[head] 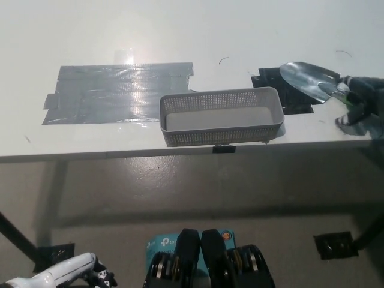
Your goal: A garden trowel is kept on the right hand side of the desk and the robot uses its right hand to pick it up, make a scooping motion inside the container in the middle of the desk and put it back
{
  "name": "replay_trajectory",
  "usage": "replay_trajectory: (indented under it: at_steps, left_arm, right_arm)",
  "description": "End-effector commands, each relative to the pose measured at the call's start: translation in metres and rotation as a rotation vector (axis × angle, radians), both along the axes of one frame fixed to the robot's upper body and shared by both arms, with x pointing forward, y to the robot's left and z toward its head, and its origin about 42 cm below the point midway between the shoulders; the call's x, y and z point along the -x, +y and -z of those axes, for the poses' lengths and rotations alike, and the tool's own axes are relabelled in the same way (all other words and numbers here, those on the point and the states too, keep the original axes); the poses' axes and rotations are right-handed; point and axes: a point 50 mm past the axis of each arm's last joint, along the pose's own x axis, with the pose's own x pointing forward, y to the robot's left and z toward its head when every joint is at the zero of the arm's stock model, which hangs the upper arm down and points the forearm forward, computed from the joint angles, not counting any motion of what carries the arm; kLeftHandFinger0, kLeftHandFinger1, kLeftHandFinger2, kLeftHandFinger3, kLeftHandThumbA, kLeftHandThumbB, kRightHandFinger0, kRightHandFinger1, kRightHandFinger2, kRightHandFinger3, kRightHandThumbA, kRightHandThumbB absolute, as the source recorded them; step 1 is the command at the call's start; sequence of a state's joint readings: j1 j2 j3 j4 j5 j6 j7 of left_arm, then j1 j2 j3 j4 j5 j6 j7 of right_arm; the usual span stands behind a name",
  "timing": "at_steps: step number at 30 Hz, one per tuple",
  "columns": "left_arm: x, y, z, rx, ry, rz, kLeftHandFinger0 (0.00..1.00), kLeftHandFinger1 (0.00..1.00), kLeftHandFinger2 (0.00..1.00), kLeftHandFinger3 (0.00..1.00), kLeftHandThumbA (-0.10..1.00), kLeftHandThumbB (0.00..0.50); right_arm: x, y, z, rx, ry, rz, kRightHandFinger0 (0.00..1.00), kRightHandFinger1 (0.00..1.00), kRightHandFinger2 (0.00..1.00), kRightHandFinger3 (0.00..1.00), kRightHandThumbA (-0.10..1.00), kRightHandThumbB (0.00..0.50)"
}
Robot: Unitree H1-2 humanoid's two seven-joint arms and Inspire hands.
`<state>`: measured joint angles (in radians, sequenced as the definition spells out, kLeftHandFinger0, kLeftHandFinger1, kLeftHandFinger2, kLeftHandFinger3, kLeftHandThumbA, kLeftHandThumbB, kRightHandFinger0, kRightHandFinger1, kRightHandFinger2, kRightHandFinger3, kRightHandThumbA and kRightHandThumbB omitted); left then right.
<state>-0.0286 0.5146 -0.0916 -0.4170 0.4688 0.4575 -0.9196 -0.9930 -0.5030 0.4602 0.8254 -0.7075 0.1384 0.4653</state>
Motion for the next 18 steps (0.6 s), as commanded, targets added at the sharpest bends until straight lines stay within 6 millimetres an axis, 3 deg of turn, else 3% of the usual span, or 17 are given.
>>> replay_trajectory:
  at_steps: [1, 6, 7, 12, 13, 15, 18]
  left_arm:
    - [-0.001, 0.009, -0.011, -0.009, -0.030, -0.009, 0.65, 0.58, 0.63, 0.61, 1.00, 0.487]
    - [-0.001, 0.010, -0.011, -0.018, -0.028, -0.011, 0.72, 0.62, 0.65, 0.64, 1.00, 0.500]
    - [-0.001, 0.012, -0.010, -0.015, -0.023, -0.011, 0.71, 0.61, 0.65, 0.63, 1.00, 0.498]
    - [0.002, 0.015, -0.011, -0.021, -0.022, -0.024, 0.71, 0.61, 0.66, 0.64, 1.00, 0.500]
    - [0.002, 0.015, -0.011, -0.031, -0.028, -0.022, 0.71, 0.61, 0.66, 0.64, 1.00, 0.500]
    - [0.001, 0.015, -0.011, -0.024, -0.026, -0.023, 0.69, 0.59, 0.65, 0.63, 1.00, 0.500]
    - [0.001, 0.015, -0.012, -0.026, -0.032, -0.023, 0.67, 0.58, 0.64, 0.64, 1.00, 0.494]
  right_arm:
    - [-0.007, -0.005, -0.060, -0.046, -0.031, 0.003, 1.00, 1.00, 1.00, 1.00, 1.00, 0.500]
    - [0.005, -0.016, -0.097, -0.022, -0.048, -0.026, 1.00, 1.00, 1.00, 1.00, 1.00, 0.500]
    - [0.015, -0.017, -0.110, -0.037, -0.074, -0.047, 1.00, 1.00, 1.00, 1.00, 1.00, 0.500]
    - [0.041, -0.023, -0.138, -0.042, -0.151, -0.090, 1.00, 1.00, 1.00, 1.00, 1.00, 0.500]
    - [0.066, -0.026, -0.151, -0.041, -0.202, -0.115, 1.00, 1.00, 1.00, 1.00, 0.93, 0.500]
    - [0.100, -0.032, -0.158, -0.052, -0.261, -0.160, 1.00, 1.00, 1.00, 1.00, 0.81, 0.500]
    - [0.144, -0.035, -0.150, -0.152, -0.342, -0.196, 1.00, 1.00, 1.00, 1.00, 0.63, 0.388]
